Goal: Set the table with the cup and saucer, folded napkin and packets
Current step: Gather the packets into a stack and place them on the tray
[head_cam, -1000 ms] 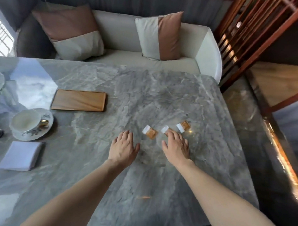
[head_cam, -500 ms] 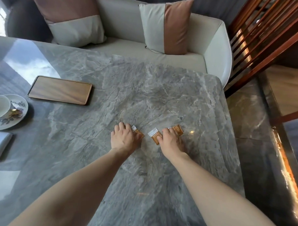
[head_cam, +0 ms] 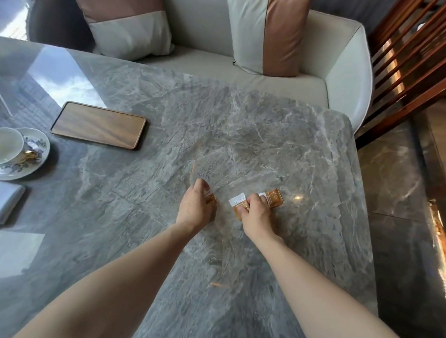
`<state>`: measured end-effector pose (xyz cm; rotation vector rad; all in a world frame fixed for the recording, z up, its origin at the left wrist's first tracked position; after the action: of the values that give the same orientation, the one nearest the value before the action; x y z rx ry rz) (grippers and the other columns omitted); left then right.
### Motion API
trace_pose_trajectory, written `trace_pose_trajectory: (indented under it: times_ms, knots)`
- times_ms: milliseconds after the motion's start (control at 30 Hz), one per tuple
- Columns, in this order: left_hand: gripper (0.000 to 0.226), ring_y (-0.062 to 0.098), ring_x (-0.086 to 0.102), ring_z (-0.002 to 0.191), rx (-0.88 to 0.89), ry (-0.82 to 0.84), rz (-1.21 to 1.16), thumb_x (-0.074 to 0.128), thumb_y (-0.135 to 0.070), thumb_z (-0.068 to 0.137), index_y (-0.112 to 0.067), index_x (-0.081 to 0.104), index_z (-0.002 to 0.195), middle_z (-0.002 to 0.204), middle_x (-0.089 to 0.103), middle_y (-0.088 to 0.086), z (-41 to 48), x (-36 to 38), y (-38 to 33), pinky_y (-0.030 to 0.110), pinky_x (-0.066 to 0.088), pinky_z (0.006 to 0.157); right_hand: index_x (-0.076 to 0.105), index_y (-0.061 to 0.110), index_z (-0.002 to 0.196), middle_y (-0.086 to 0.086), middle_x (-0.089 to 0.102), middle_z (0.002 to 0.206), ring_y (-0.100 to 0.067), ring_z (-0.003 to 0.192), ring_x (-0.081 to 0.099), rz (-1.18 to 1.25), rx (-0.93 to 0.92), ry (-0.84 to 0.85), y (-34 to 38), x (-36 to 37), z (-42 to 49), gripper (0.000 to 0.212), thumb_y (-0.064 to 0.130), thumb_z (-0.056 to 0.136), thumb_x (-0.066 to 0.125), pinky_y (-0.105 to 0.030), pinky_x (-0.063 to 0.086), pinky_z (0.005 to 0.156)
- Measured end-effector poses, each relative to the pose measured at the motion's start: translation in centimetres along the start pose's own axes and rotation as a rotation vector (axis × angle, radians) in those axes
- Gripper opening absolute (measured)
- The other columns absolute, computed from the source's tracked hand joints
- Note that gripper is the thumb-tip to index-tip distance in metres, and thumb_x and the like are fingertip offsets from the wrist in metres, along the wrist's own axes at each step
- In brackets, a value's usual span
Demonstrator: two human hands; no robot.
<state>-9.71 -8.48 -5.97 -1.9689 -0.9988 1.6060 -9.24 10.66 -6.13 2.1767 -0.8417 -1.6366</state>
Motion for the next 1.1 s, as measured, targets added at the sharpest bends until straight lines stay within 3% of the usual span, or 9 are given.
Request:
trace_pose_trajectory:
  times_ms: [100, 167, 300, 433, 667, 733, 867, 1000, 1100]
  knots:
    - [0.023, 0.013, 0.065, 0.073, -0.139, 0.024, -0.248, 0.073, -0.011, 0.077, -0.022, 0.063, 0.094, 0.082, 0.067, -0.008, -0.3, -0.1, 0.6, 0.026, 0.051, 0.058, 0.055, 0.009, 0.097, -0.007, 0.058, 0.098, -0.024, 0.087, 0.054, 0.124, 0.035, -0.024, -0.5, 0.0, -0.7, 0.010, 0.016, 0.093, 0.062, -0.029, 0.035, 0.070]
    - [0.015, 0.016, 0.068, 0.067, -0.234, 0.062, -0.446, 0.077, -0.010, 0.077, -0.019, 0.070, 0.087, 0.077, 0.072, 0.000, -0.6, 0.2, 1.1, 0.028, 0.052, 0.051, 0.055, 0.014, 0.095, -0.001, 0.062, 0.092, -0.020, 0.081, 0.057, 0.220, 0.076, -0.020, -0.5, 0.2, -1.1, 0.006, 0.018, 0.095, 0.060, -0.028, 0.037, 0.063]
    - [0.008, 0.027, 0.067, 0.071, -0.322, 0.182, -0.773, 0.071, -0.002, 0.086, -0.002, 0.075, 0.093, 0.084, 0.074, 0.023, -1.2, 1.2, 1.2, 0.037, 0.053, 0.062, 0.057, 0.015, 0.093, 0.009, 0.061, 0.082, -0.006, 0.073, 0.058, 0.385, 0.045, -0.027, 0.8, 0.6, -1.5, 0.004, 0.014, 0.094, 0.062, -0.023, 0.047, 0.069]
    - [0.018, 0.019, 0.072, 0.082, -0.301, 0.287, -0.882, 0.060, -0.004, 0.097, -0.006, 0.074, 0.108, 0.098, 0.077, 0.015, -1.6, 2.1, 0.4, 0.030, 0.055, 0.068, 0.058, 0.013, 0.092, 0.010, 0.061, 0.080, -0.001, 0.069, 0.056, 0.430, 0.014, -0.049, 1.9, 1.2, -1.4, 0.006, 0.012, 0.092, 0.065, -0.014, 0.044, 0.064]
    - [0.026, 0.025, 0.071, 0.087, -0.328, 0.278, -0.914, 0.073, -0.007, 0.090, 0.002, 0.068, 0.114, 0.106, 0.075, 0.021, -2.1, 2.3, 0.8, 0.031, 0.049, 0.068, 0.062, 0.016, 0.081, 0.001, 0.069, 0.077, -0.016, 0.069, 0.065, 0.413, 0.040, 0.032, 2.1, 1.5, -1.4, 0.014, 0.024, 0.091, 0.068, -0.034, 0.055, 0.066]
    - [0.024, 0.020, 0.070, 0.077, -0.364, 0.229, -0.922, 0.072, -0.003, 0.090, 0.005, 0.067, 0.112, 0.098, 0.074, 0.020, -2.0, 2.2, 1.3, 0.028, 0.050, 0.061, 0.065, 0.015, 0.084, -0.002, 0.071, 0.080, -0.024, 0.074, 0.068, 0.264, -0.023, 0.041, 1.9, 0.8, -1.4, 0.019, 0.029, 0.094, 0.059, -0.039, 0.055, 0.067]
    - [0.019, 0.016, 0.073, 0.072, -0.380, 0.194, -0.903, 0.072, -0.002, 0.090, 0.001, 0.068, 0.108, 0.094, 0.076, 0.014, -1.8, 1.5, 2.2, 0.022, 0.053, 0.055, 0.063, 0.015, 0.111, -0.006, 0.065, 0.109, -0.028, 0.103, 0.057, -0.257, -0.152, -0.223, -0.1, -4.0, 0.0, 0.024, 0.009, 0.089, 0.055, -0.042, 0.048, 0.088]
    - [0.022, 0.023, 0.076, 0.083, -0.370, 0.242, -0.911, 0.069, 0.001, 0.091, 0.002, 0.067, 0.112, 0.101, 0.076, 0.018, -1.9, 0.9, 2.5, 0.025, 0.057, 0.061, 0.034, 0.026, 0.149, 0.004, 0.041, 0.152, -0.024, 0.136, 0.037, -0.483, -0.192, -0.041, -2.1, -6.1, 3.0, 0.071, 0.001, 0.087, 0.058, -0.041, 0.036, 0.105]
    - [0.022, 0.029, 0.076, 0.089, -0.380, 0.260, -0.924, 0.067, 0.005, 0.091, 0.004, 0.066, 0.113, 0.106, 0.075, 0.021, -2.1, 0.6, 2.4, 0.029, 0.060, 0.066, 0.036, 0.033, 0.145, 0.007, 0.044, 0.148, -0.021, 0.131, 0.039, -0.602, -0.239, 0.019, -2.7, -6.0, 3.8, 0.065, 0.005, 0.091, 0.057, -0.039, 0.033, 0.094]
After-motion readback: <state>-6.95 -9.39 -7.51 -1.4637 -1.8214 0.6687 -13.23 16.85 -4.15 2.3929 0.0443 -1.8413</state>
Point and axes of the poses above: each hand's wrist, its own z-axis towards the middle knuckle, its own x-axis out of the palm, y = z × x, the point moved 6 cm from there along z, towards the middle knuckle
